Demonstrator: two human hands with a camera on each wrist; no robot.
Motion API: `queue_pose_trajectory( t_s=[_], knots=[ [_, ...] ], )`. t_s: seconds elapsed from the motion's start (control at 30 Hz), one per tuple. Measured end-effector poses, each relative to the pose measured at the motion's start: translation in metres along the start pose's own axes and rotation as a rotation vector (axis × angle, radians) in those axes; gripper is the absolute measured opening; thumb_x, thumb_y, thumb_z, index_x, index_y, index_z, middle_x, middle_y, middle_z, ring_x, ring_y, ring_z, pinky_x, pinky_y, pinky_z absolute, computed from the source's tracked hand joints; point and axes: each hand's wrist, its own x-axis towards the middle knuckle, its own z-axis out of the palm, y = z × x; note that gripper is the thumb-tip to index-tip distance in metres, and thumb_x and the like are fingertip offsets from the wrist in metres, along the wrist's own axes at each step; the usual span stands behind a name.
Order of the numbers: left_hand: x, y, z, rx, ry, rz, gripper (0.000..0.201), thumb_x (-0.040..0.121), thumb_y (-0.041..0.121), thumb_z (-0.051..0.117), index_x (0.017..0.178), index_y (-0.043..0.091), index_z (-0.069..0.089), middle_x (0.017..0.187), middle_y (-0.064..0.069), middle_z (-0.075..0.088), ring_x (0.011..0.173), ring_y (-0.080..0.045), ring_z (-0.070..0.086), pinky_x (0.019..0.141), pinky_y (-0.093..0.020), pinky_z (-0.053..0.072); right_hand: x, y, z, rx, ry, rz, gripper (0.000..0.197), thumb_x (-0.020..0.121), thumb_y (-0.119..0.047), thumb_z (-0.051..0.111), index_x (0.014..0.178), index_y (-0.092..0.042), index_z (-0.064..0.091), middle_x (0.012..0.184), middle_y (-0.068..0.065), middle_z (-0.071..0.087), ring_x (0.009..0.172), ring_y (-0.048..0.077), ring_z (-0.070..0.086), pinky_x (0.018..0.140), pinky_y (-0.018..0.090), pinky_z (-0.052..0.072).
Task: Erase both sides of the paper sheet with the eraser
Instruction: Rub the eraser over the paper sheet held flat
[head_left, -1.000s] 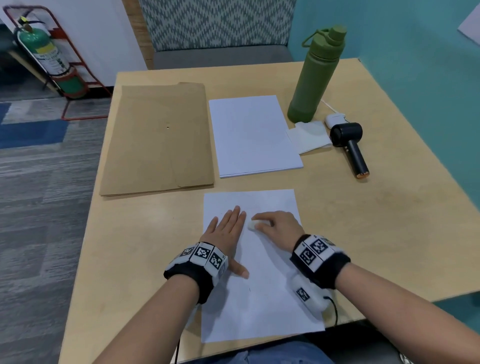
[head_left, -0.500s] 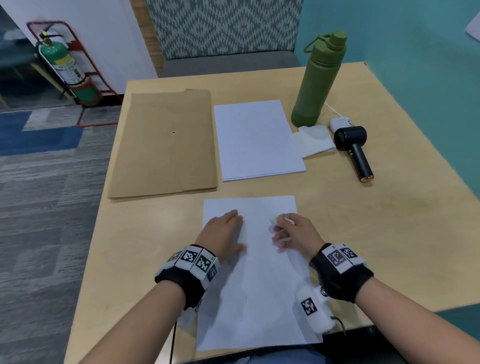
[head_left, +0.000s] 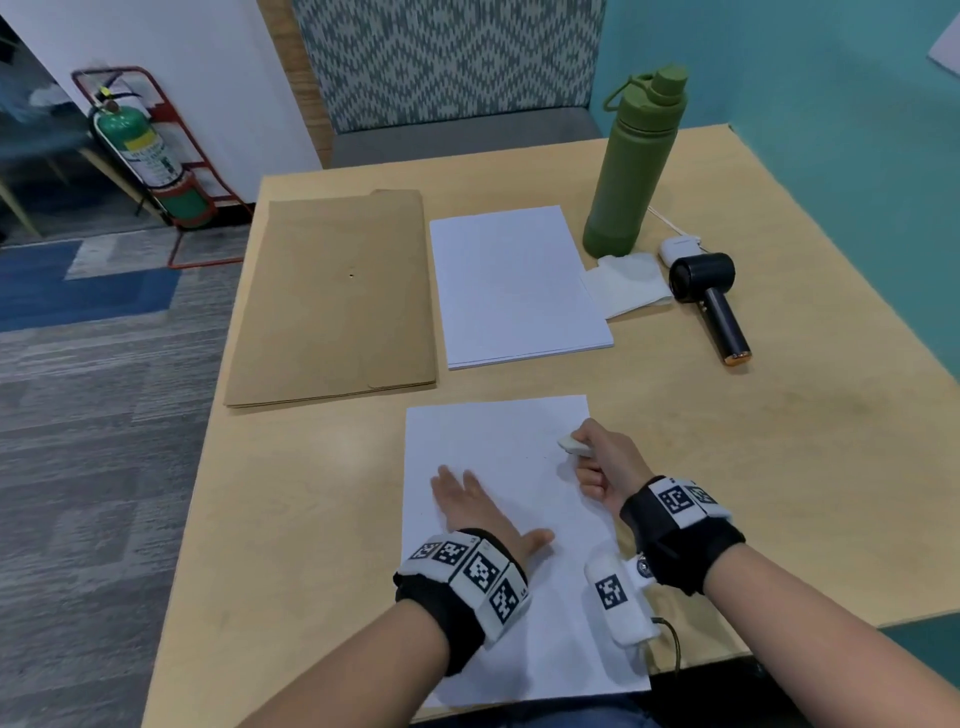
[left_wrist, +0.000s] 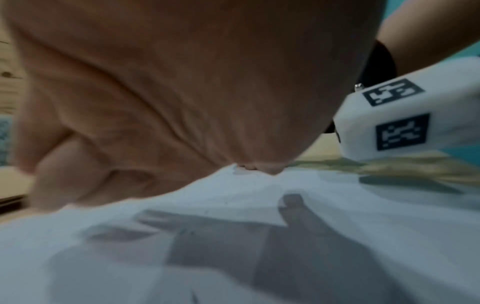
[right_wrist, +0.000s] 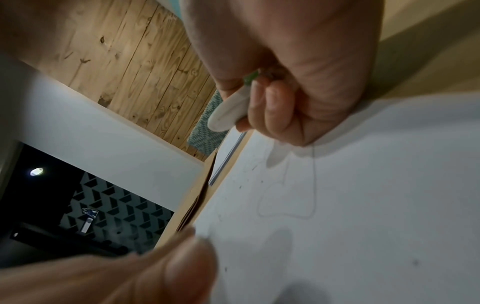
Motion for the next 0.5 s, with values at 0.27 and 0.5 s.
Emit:
queue_pose_trajectory(
  t_s=[0.27, 0.5],
  knots=[
    [0.023, 0.006, -0.001, -0.099, 0.197, 0.550, 0.074, 0.097, 0.055, 0.018, 0.148, 0.013, -0.016, 0.153, -0.001, -0.026, 0.145, -0.018, -0.016, 0.115, -0.040, -0.009, 0.000, -0.002, 0.003, -0.020, 0.025, -0.006, 0.028, 0.078, -0.011, 0.042, 0.055, -0.017, 0.029, 0.035, -0.008, 0.022, 0.030, 0.010, 0.015, 0.036, 0.013, 0.013],
    [0.014, -0.039, -0.004, -0.028, 0.086, -0.159, 0.107, 0.083, 0.078, 0.010, 0.144, -0.006, -0.014, 0.154, -0.022, -0.016, 0.144, -0.035, -0.011, 0.115, -0.049, -0.005, -0.004, 0.000, 0.010, -0.079, 0.123, -0.027, 0.025, 0.074, -0.010, 0.043, 0.055, -0.017, 0.029, 0.032, -0.008, 0.028, 0.032, 0.011, 0.015, 0.039, 0.014, 0.012]
  ],
)
